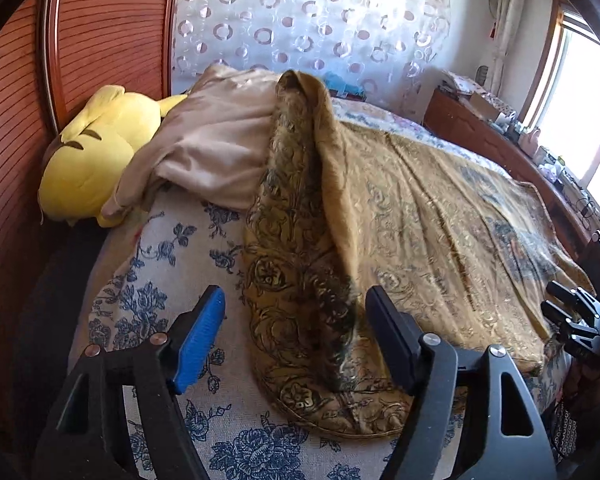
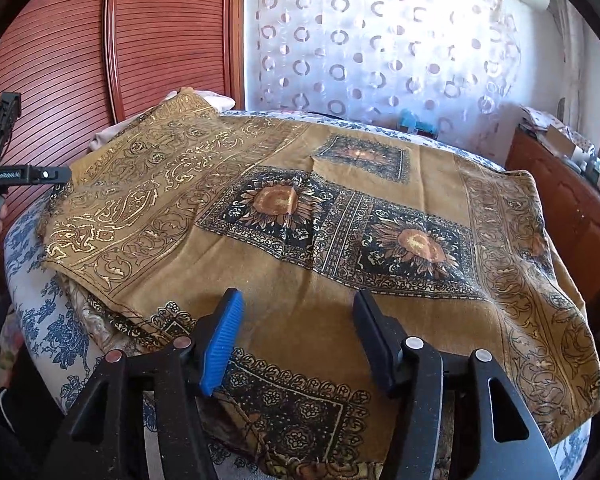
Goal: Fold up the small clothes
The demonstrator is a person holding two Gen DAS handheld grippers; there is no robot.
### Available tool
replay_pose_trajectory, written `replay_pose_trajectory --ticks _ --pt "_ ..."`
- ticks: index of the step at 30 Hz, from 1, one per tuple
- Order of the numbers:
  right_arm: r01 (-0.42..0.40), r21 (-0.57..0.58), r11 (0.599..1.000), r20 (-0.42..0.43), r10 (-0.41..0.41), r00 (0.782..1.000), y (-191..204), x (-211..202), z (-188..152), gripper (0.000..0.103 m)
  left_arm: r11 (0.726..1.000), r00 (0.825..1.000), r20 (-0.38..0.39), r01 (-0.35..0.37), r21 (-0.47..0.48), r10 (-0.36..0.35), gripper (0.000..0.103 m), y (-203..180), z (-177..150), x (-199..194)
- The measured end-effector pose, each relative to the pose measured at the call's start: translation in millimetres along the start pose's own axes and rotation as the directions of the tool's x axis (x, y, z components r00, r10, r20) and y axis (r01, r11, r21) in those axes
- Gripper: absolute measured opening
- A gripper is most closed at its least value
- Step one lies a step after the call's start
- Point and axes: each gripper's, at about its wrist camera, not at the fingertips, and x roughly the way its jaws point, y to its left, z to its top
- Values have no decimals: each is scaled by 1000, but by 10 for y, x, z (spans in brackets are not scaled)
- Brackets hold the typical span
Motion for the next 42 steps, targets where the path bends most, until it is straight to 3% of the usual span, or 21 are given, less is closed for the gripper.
replay_pose_trajectory --ticks 8,13,15,18,25,30,37,42 --pt "-11 -4 1000 2 11 1000 -61 -116 -30 59 999 1000 2 -3 -35 3 72 41 -25 47" --pt "-12 -5 1000 1 12 1000 -60 -115 -30 59 1000 1000 0 13 -12 -13 46 -49 -51 50" --pt "-13 -4 1000 1 13 1000 -58 -115 -31 59 1000 1000 -8 27 -3 -27 28 -91 -56 58" --pt "-13 -4 1000 1 13 1000 -59 -113 -30 59 999 999 -1 40 22 -40 10 -183 -45 27" --pt "-28 4 1000 -5 28 1000 -77 -122 -17 60 988 988 82 125 86 -132 9 -558 155 -271" --pt "-38 111 993 4 38 999 -315 -219 4 61 966 971 106 195 170 -215 9 -997 384 -371" --pt "38 153 987 45 -46 998 -685 -559 -19 61 913 939 92 296 282 -332 9 -1719 627 -390" --pt "88 174 981 49 -98 994 -867 -744 -126 61 857 912 53 360 368 -406 9 -2340 745 -348"
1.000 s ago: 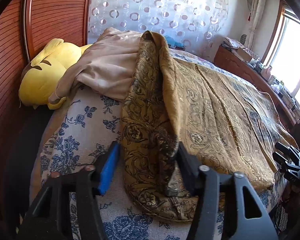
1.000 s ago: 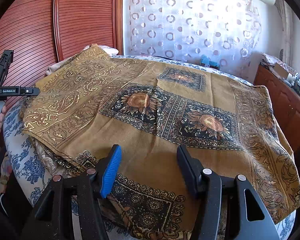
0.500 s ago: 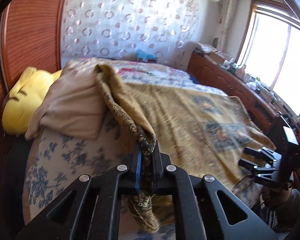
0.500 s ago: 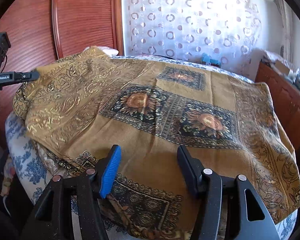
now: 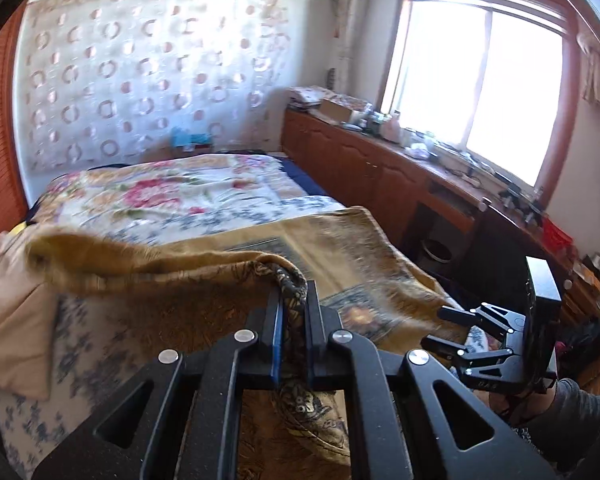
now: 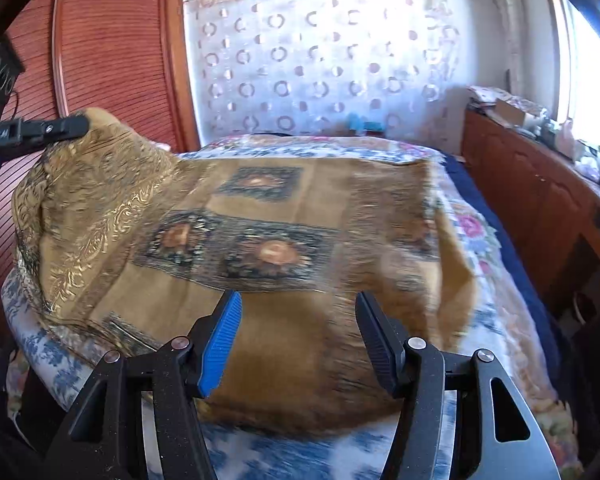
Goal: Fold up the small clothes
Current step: 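Lift the shirt edge with the left gripper and fold it over the shirt body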
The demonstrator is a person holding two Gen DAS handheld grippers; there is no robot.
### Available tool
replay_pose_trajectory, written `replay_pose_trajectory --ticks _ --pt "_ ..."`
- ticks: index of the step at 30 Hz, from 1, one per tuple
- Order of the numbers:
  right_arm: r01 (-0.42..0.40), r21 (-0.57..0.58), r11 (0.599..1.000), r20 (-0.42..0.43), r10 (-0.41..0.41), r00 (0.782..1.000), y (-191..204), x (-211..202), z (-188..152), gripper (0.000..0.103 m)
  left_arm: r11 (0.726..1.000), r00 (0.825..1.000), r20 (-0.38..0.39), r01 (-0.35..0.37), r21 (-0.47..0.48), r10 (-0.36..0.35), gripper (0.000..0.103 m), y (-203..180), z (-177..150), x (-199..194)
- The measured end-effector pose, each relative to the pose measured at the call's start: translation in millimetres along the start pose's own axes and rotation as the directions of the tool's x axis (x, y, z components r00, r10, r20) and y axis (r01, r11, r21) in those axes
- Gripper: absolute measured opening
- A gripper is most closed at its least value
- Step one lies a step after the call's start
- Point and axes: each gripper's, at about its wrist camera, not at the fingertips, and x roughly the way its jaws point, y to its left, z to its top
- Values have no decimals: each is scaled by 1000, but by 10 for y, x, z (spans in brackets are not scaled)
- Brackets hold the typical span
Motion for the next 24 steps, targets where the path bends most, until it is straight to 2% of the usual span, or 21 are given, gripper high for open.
replay_pose_trajectory --ticks 5,12,20,24 --pt "5 41 999 11 -6 1000 -205 -150 -128 61 996 998 -22 56 68 -55 9 -362 205 237" --pt "8 66 998 -6 -8 1000 -335 -251 -248 61 987 992 -58 120 110 -114 9 -771 394 523" --pt "16 70 997 6 -17 1000 -356 -366 -275 61 976 986 -83 156 149 -145 9 -1148 536 726" --pt "20 81 997 11 -21 1000 -406 -406 -304 61 976 987 -101 143 165 -128 9 -1241 534 817"
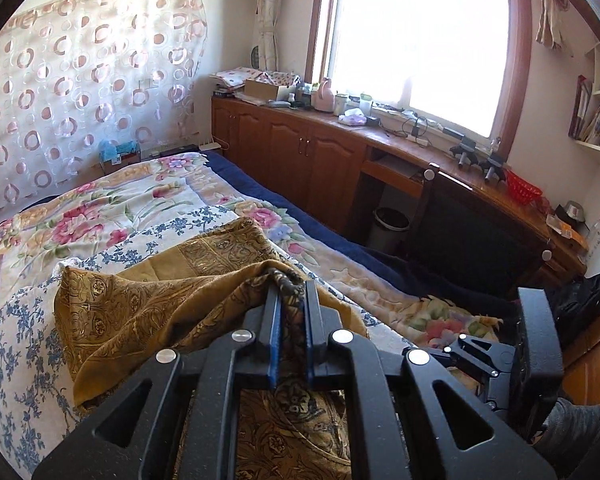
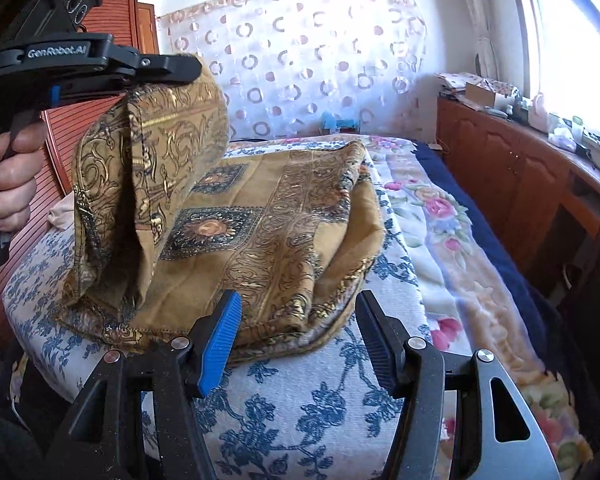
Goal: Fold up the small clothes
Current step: 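Lift the shirt edge with the left gripper and fold it over the shirt body, then open the left gripper and release the folded shirt onto the bed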
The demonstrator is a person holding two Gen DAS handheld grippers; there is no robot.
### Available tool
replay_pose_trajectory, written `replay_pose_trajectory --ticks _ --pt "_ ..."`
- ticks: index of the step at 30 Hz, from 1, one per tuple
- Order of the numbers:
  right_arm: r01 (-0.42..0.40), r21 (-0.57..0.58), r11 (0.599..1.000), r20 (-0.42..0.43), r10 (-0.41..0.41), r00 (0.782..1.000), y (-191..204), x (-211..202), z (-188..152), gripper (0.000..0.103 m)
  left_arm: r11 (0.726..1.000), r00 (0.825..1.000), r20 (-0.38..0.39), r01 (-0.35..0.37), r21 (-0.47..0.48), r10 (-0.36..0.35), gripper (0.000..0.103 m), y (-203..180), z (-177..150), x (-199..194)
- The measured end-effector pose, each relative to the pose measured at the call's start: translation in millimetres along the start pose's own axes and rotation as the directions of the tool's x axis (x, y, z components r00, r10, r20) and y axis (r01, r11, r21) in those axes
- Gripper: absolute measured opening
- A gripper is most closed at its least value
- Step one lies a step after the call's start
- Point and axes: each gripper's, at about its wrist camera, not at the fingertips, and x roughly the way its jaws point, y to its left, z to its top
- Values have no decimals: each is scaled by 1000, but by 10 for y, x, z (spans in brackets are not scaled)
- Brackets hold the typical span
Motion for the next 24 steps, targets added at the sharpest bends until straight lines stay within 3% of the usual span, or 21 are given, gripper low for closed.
replay_pose_trajectory --ticks 4,7,11,13,15,20,24 --pt "6 3 1000 -2 -6 1000 -32 -26 -50 61 1000 1000 -29 1 17 -1 9 -1 -44 93" --pt "9 0 1000 -6 -9 1000 -55 -34 -48 61 1000 999 -42 13 8 -13 19 57 -93 95" --pt "11 -2 1000 -5 -11 1000 -64 -35 -14 61 1000 999 -34 27 -4 -27 48 132 -132 32" --pt "12 -4 1000 -7 -12 1000 -54 -24 10 61 1000 998 -47 30 -6 -30 53 191 -178 -3" --pt "11 -7 1000 -7 -11 1000 -48 -10 34 61 1000 999 -49 21 -15 -22 70 262 -250 -61" --pt "9 -16 1000 -6 -9 1000 -2 27 100 61 999 998 -69 -18 -51 14 75 547 -529 -162" --pt "9 -24 1000 -18 -10 1000 30 106 146 61 992 991 -98 -94 -84 86 75 820 -834 -191"
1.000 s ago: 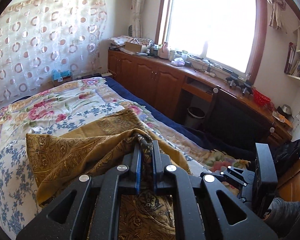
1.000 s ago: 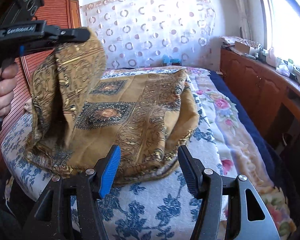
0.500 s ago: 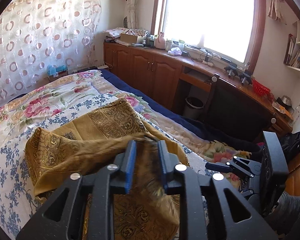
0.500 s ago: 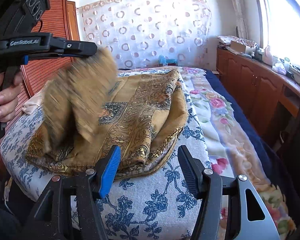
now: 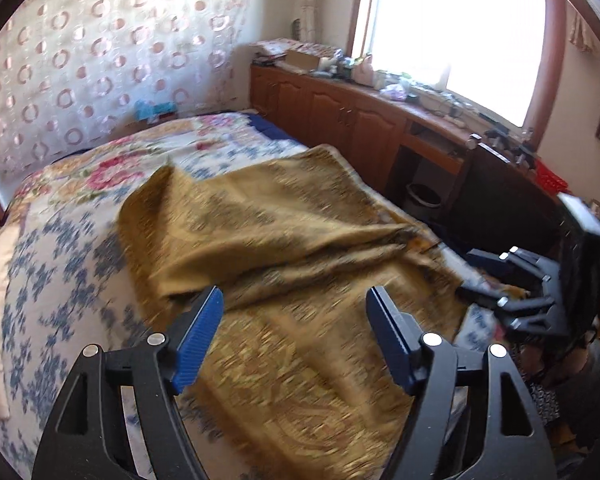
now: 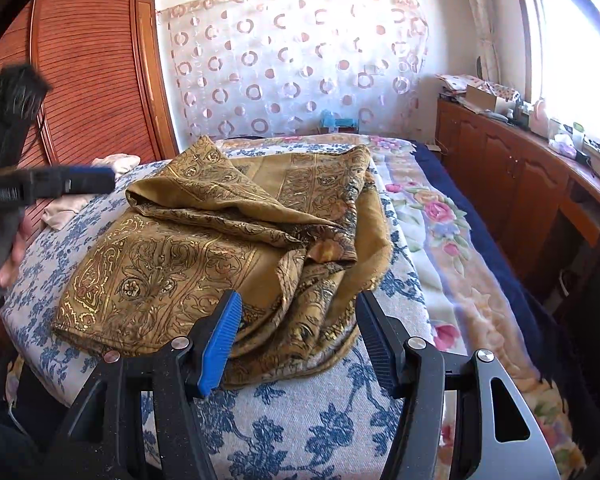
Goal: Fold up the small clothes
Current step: 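Open the left gripper and release the folded shirt onto the bed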
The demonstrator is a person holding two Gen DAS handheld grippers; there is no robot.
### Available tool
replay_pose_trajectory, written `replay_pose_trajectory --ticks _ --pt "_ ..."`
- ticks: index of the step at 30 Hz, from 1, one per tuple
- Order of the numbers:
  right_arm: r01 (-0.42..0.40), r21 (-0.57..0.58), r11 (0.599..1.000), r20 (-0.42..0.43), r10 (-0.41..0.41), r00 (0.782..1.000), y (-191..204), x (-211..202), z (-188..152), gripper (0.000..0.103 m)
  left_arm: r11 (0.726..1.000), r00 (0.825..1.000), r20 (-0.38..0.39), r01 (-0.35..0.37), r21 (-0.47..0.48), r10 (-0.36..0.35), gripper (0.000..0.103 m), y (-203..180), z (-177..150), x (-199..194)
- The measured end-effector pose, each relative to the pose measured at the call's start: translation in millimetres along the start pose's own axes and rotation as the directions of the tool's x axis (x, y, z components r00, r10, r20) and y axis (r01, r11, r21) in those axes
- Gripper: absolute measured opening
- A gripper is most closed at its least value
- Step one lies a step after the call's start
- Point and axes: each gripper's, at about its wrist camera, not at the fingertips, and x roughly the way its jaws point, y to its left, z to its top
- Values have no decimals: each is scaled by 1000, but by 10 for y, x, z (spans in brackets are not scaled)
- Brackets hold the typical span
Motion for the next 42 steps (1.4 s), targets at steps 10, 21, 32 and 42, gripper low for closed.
replay_pose_trajectory --ticks 10,21,32,42 --pt "-22 -85 996 -21 20 1000 243 185 246 61 993 992 -92 -91 -75 84 75 457 -503 147" --pt "-79 -203 976 -49 70 996 509 472 645 61 991 990 -112 -98 -87 88 75 562 -625 246" --pt "-149 -328 933 -190 89 978 610 1036 965 61 991 985 -124 -127 -44 121 79 497 -616 295" --pt "-152 -438 886 -281 25 959 696 1388 1120 61 987 978 -136 -161 -12 158 80 466 -605 341"
